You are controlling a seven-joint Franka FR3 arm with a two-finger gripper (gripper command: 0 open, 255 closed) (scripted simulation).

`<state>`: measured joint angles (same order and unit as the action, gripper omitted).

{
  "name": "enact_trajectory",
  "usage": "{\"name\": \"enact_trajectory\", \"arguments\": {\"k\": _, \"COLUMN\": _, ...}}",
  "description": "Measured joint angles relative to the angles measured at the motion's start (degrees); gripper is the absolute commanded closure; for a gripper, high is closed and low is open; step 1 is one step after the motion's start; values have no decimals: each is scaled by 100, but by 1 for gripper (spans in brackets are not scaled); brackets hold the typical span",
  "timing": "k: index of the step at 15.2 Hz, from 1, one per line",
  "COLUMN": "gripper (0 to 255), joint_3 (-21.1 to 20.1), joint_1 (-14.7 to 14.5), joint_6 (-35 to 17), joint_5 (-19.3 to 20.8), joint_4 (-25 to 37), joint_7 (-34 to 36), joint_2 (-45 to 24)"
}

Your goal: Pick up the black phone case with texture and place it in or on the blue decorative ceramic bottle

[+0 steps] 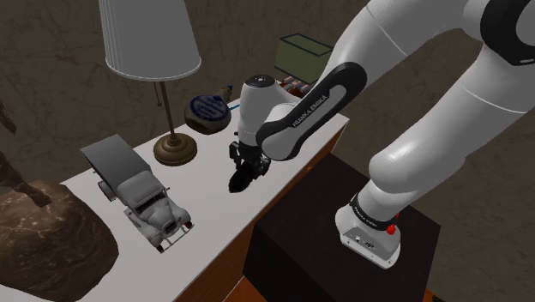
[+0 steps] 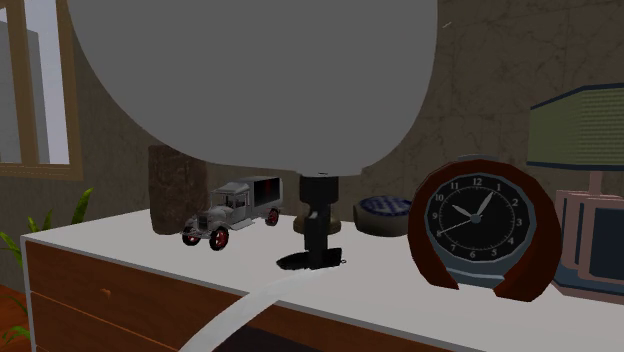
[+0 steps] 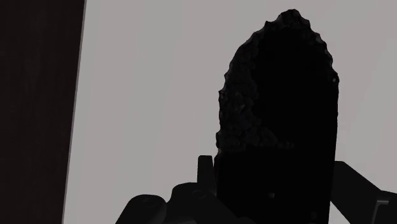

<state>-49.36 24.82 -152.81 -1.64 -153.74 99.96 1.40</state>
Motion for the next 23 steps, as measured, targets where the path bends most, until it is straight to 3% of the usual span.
{"name": "enact_trajectory", "arguments": {"k": 4, "gripper": 255, "joint_3": 62, "joint_1": -160, "joint_6": 411, "joint_5": -728, "joint_4": 38, "joint_7": -534, "joint_2": 516}}
{"name": "enact_trajectory", "arguments": {"k": 9, "gripper": 255, "joint_3": 271, "joint_1": -412, "joint_6": 960, "joint_5": -1300, "joint_4": 107, "joint_7": -954, "joint_2": 1098}}
{"name": "enact_trajectory", "arguments": {"k": 17, "gripper": 255, "joint_3": 576, "joint_1": -652, "joint_6": 1784, "joint_5": -1646, "joint_4": 337, "joint_7": -1230, "joint_2": 1754}}
{"name": "enact_trajectory", "arguments": {"k": 18, "gripper": 0, "joint_3": 576, "joint_1": -652, "joint_6": 1785, "joint_5": -1646, "joint_4": 338, "joint_7": -1230, "joint_2": 1756}}
{"name": "enact_trajectory", "arguments": {"k": 20, "gripper": 0, "joint_3": 519, "joint_1": -570, "joint_6": 1680, "joint_5": -1608, "joint_4": 314, "joint_7": -1086, "joint_2": 1662}}
{"name": "enact_trajectory", "arguments": {"k": 23, "gripper": 0, "joint_3": 183, "joint_1": -61, "joint_6": 1108, "joint_5": -1258, "joint_4": 255, "joint_7": -143, "joint_2": 1078}}
